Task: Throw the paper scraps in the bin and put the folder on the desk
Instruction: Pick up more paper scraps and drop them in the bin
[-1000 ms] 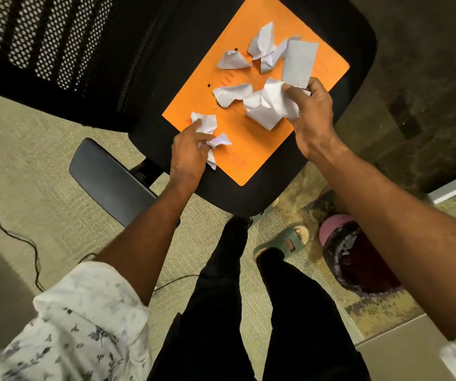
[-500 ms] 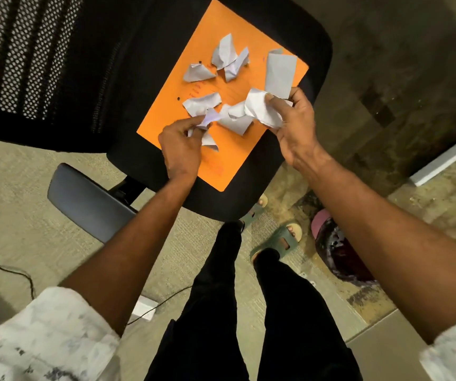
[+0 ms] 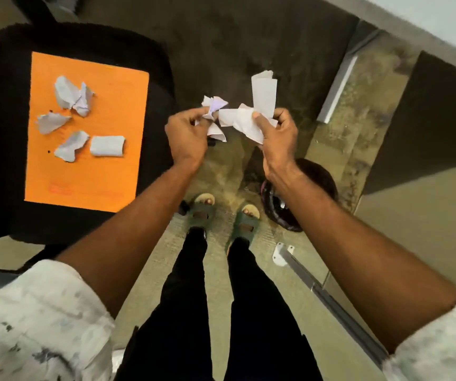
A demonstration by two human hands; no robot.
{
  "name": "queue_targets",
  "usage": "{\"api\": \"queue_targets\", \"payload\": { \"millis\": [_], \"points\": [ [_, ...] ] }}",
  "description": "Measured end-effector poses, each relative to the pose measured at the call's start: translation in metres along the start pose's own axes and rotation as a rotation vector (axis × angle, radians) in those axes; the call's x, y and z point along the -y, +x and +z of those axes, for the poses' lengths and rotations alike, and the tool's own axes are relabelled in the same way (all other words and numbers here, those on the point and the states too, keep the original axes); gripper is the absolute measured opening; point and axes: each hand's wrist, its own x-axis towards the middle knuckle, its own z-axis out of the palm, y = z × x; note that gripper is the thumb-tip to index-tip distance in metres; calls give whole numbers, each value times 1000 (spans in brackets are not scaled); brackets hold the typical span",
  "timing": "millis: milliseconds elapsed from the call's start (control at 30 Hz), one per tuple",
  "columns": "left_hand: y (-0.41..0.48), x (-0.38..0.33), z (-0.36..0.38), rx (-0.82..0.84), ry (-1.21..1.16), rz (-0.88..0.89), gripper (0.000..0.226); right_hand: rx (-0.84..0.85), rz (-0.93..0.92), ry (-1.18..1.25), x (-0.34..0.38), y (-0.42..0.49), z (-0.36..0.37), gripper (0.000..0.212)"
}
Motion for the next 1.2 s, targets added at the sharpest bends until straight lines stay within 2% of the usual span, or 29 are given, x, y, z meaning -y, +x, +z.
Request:
{"api": "queue_targets", "payload": {
  "millis": [100,267,433,533,733,867,1000,1033,1133,1200],
  "points": [
    [-23,-19,54,149,-11,24,24,-136,71,98,-14,2,-67,17],
    [-68,-24,126,303,49,22,22,-301,169,262,-48,-2,-160,15],
    [-105,-1,197,443,189,-42,22,-489,246,67,-102,2,-231,14],
    [-119,22,234,524,283,-65,23,-543,301,8,-141,8,-255,15],
    [-133,67,291,715,495,-15,24,-573,466,51,-210,31,-273,18],
    [-129,99,324,721,584,-61,23,-572,548,130,-245,53,-272,20],
    [-121,127,349,740,598,-69,25,-492,651,347,-273,78,-273,10],
    [-118,131,353,754,597,-71,27,-464,666,370,-274,82,-273,13],
    [-114,142,365,824,613,-64,40,-436,667,350,-286,92,-277,11],
    [-113,146,366,861,673,-26,49,-428,674,287,-294,93,-279,31]
  ]
}}
